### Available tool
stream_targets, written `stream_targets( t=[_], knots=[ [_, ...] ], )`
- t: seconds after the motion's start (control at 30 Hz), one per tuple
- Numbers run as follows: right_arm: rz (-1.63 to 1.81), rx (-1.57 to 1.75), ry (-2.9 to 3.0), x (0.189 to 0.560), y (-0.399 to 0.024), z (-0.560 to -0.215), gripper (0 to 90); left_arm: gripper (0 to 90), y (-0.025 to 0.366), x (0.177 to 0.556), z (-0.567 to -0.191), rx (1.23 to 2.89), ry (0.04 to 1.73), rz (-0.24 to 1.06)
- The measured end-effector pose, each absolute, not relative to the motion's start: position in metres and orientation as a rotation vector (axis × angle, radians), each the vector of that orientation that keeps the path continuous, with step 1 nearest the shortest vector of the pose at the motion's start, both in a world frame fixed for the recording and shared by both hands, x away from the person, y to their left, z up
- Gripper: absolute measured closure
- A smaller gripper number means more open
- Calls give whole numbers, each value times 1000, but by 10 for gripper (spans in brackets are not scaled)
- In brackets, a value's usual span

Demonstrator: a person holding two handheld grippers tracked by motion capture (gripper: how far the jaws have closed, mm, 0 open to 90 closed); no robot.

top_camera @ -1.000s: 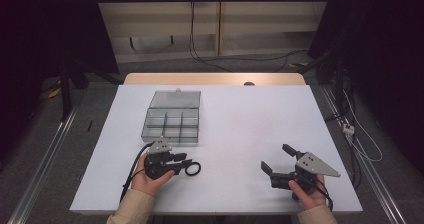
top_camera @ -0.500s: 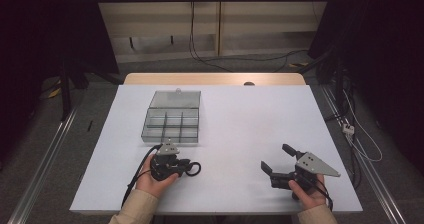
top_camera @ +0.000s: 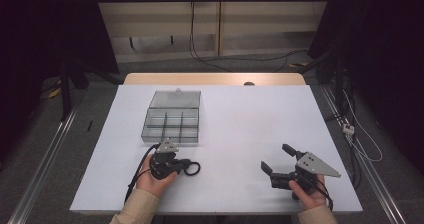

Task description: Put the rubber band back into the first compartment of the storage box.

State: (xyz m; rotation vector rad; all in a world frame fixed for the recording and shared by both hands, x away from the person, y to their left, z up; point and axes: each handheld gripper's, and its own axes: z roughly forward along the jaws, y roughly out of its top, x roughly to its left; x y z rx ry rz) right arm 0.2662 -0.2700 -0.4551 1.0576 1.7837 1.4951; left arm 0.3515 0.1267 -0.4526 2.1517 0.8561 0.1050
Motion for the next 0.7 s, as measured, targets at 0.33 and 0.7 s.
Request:
stream_targets(
  t=[0.33, 0.7],
  knots=[
    [1500, 1058, 1783, 266, -269, -455, 31, 882, 141, 363, -436, 2097, 894, 136],
    [1500, 1057, 1781, 266, -270, -455, 31, 883, 150, 376, -428, 2073, 926, 123]
  ],
)
